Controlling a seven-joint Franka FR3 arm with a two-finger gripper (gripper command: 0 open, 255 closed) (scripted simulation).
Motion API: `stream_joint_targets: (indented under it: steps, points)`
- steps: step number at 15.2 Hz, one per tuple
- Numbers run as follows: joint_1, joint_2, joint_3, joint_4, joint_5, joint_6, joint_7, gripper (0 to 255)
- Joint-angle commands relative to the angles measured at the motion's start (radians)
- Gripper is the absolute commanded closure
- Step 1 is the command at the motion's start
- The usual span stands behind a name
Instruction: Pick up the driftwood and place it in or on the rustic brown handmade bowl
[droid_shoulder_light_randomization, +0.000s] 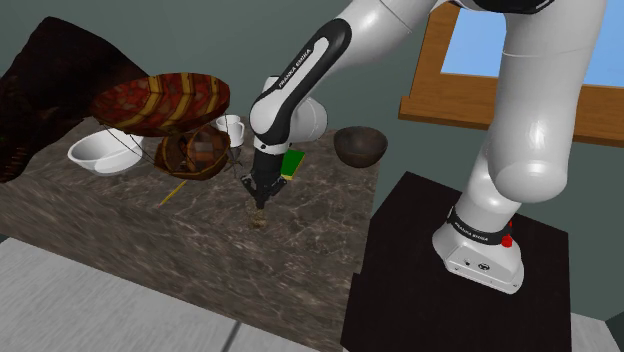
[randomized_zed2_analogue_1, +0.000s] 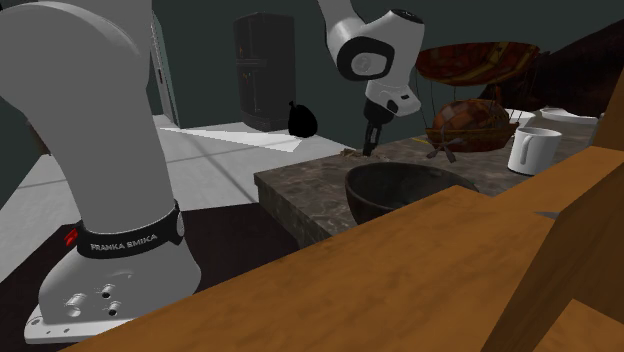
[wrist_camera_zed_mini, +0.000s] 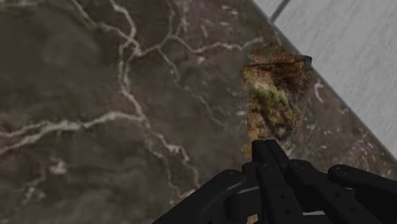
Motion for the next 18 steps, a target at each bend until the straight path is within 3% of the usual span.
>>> stream_joint_targets:
  steps: [1, 2, 5, 6, 7, 14, 18]
  points:
    - [0.000, 0.000, 0.000, 0.000, 0.000, 0.000, 0.000, 255]
    - [0.000, 0.000, 0.000, 0.000, 0.000, 0.000, 0.000, 0]
    - [0.157, 0.000, -0.081, 0.114, -0.365, -0.199, 0.341, 0]
    - [0.201, 0.015, -0.093, 0.169, -0.451, -0.282, 0.419, 0]
    - [0.219, 0.023, -0.097, 0.193, -0.482, -0.318, 0.448, 0]
    - [0.229, 0.089, -0.095, 0.171, -0.484, -0.229, 0.449, 0]
    - [0.229, 0.089, -0.095, 0.171, -0.484, -0.229, 0.449, 0]
